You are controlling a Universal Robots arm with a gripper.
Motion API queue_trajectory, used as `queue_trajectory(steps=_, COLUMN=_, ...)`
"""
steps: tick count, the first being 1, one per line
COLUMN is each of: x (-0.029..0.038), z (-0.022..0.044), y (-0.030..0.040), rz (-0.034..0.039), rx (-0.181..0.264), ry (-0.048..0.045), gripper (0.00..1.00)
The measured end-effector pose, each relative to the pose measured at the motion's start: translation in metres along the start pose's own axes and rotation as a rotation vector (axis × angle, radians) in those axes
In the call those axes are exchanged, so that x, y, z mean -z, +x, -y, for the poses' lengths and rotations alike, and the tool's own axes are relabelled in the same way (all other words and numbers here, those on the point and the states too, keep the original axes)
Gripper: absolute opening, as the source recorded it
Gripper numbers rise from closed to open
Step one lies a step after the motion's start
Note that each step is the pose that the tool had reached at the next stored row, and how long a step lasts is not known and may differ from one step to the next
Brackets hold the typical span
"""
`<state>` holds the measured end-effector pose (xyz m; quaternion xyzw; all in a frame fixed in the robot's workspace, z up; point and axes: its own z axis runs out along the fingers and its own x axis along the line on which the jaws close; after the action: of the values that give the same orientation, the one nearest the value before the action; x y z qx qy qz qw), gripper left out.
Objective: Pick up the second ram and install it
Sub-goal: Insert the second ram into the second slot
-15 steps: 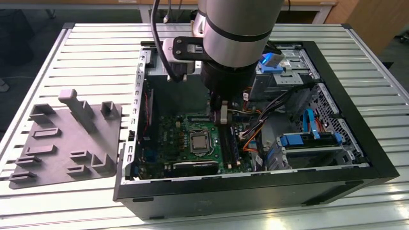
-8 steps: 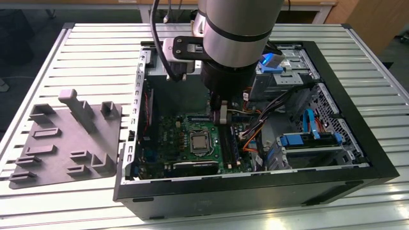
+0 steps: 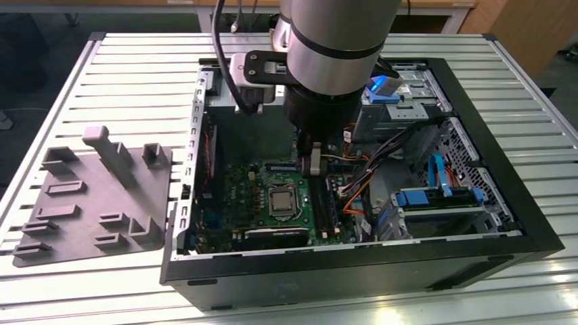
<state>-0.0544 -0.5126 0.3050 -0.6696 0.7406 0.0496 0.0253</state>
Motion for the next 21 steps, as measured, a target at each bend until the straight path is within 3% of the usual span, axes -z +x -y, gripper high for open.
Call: queue_trajectory(steps=21, x=0.0, z=0.0, y=0.0, rz=0.0008, rx=-0.018, ry=0.0019, gripper=0.11)
